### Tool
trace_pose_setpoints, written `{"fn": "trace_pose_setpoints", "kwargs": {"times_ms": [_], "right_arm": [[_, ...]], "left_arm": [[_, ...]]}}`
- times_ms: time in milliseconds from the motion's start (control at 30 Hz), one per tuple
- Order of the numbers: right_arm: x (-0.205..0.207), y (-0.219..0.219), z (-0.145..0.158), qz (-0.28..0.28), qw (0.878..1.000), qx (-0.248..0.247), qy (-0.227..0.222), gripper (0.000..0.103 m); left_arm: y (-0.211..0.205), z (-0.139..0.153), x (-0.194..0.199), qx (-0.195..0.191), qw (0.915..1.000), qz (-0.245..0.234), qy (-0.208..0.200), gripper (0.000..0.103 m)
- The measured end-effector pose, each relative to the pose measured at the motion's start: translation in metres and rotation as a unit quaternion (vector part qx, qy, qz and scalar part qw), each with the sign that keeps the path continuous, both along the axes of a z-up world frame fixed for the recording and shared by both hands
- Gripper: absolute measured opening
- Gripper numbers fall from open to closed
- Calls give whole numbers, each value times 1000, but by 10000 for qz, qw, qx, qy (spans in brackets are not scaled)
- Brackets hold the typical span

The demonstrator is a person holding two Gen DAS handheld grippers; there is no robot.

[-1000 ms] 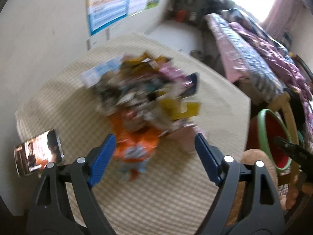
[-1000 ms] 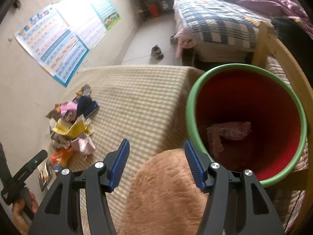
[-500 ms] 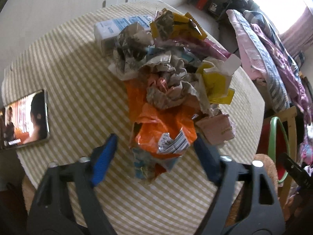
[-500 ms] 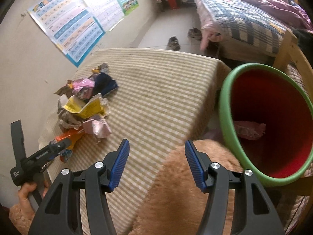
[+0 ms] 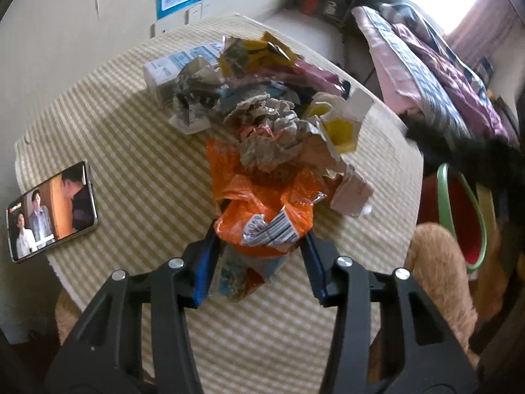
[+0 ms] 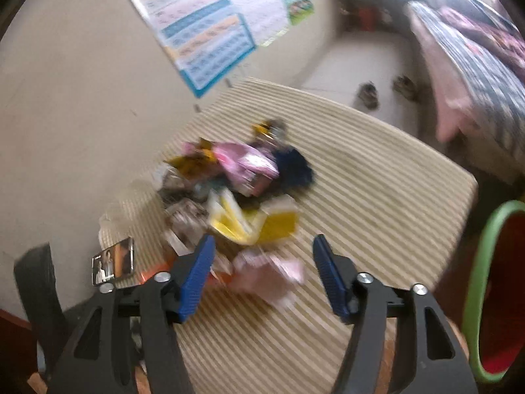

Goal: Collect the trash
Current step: 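Grasp the orange bag with the left tool while the right tool reaches the pile, then lift the orange bag with the left tool while the right tool grasps a yellow box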

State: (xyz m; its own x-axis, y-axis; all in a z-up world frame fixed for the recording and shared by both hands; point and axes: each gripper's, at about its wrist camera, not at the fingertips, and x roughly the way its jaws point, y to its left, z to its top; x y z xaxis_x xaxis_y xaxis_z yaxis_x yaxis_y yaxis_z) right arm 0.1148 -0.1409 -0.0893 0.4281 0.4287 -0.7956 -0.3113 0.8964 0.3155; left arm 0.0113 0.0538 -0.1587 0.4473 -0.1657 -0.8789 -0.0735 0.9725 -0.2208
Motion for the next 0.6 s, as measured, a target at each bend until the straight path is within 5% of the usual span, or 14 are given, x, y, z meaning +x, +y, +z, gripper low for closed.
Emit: {"fn": "trace_pose_setpoints", "kwargs": {"times_ms": [167, 267, 333, 600], "right_arm": [[19, 37, -18, 342, 9990, -257, 107, 60], [25, 45, -33, 425, 9980, -346, 328, 42], [27, 47, -40, 523, 9972, -210, 497, 19], [8, 21, -11, 341, 9994, -19, 85, 15]], "left_arm": [[-2, -5, -1, 22, 9999, -24, 131, 46], [-3, -4, -1, 26, 10000, -4, 92, 46], [-3, -6, 0, 26, 9999, 19, 116, 46], [-5, -2, 0, 56, 10000, -8, 18, 46]]}}
